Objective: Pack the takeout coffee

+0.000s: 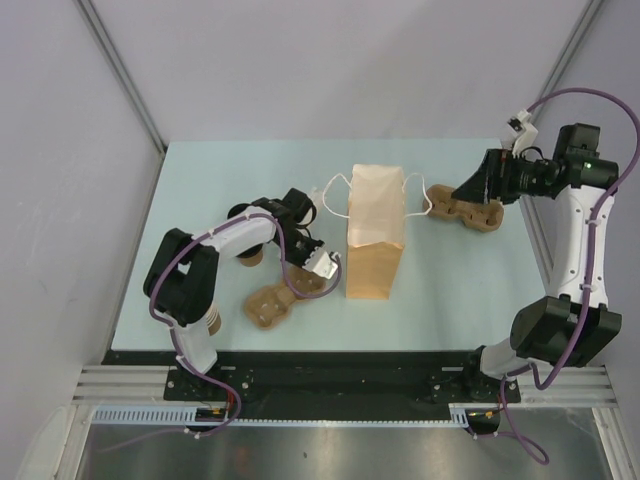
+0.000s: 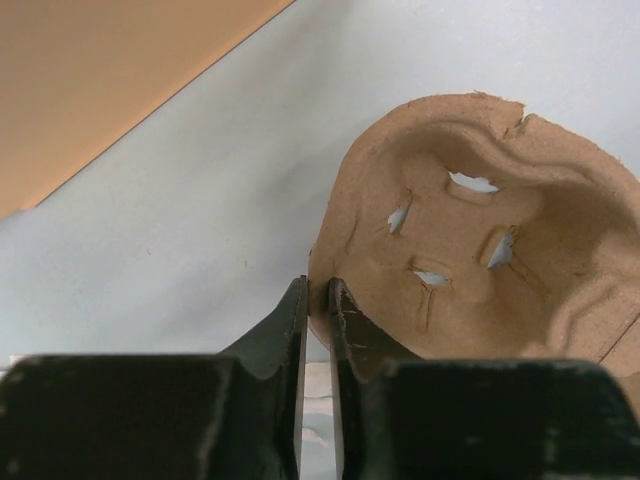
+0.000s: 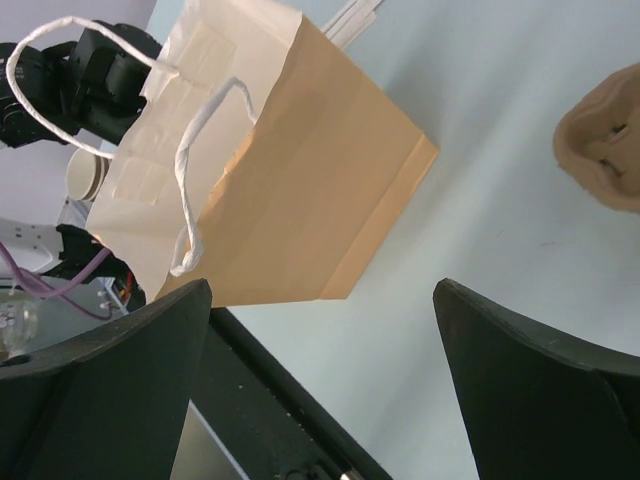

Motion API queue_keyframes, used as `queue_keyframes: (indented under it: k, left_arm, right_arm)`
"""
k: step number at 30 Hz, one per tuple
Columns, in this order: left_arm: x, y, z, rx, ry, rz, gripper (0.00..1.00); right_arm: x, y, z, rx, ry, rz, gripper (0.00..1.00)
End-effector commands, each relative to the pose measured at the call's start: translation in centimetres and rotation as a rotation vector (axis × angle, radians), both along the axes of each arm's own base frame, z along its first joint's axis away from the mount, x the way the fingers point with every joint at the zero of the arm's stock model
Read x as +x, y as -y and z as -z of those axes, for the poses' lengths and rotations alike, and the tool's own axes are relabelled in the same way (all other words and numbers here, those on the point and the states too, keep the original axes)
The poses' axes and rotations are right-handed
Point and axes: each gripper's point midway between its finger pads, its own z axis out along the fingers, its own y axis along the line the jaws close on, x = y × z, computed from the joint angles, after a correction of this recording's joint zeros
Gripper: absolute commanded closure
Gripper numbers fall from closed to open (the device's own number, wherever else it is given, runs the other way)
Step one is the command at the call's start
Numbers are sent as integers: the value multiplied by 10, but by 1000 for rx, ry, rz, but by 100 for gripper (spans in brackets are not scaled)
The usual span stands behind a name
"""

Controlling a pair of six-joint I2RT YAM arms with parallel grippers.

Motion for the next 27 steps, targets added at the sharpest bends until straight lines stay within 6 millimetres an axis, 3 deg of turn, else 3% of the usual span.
queue_keyframes:
  k: [1, 3, 10, 16, 21, 27]
  left_arm:
    - [-5, 5, -9, -18, -4, 6, 92]
    - [-11, 5, -12, -27, -13, 1, 100]
    - [-29, 9, -50, -122, -23, -69, 100]
    - [-36, 10, -84, -215, -51, -248, 100]
    - [-30, -5, -78, -225, -146, -468, 100]
    - [-24, -33, -39, -149, -267, -641, 100]
  right_arm:
    - [14, 13, -23, -63, 92, 23, 0]
    - [21, 16, -38, -83, 143, 29, 0]
    - [54, 20, -76, -147, 292, 44, 0]
    - [80, -4, -92, -202, 384, 7, 1]
    - [90, -26, -91, -184, 380, -33, 1]
    - [85, -34, -83, -189, 365, -51, 1]
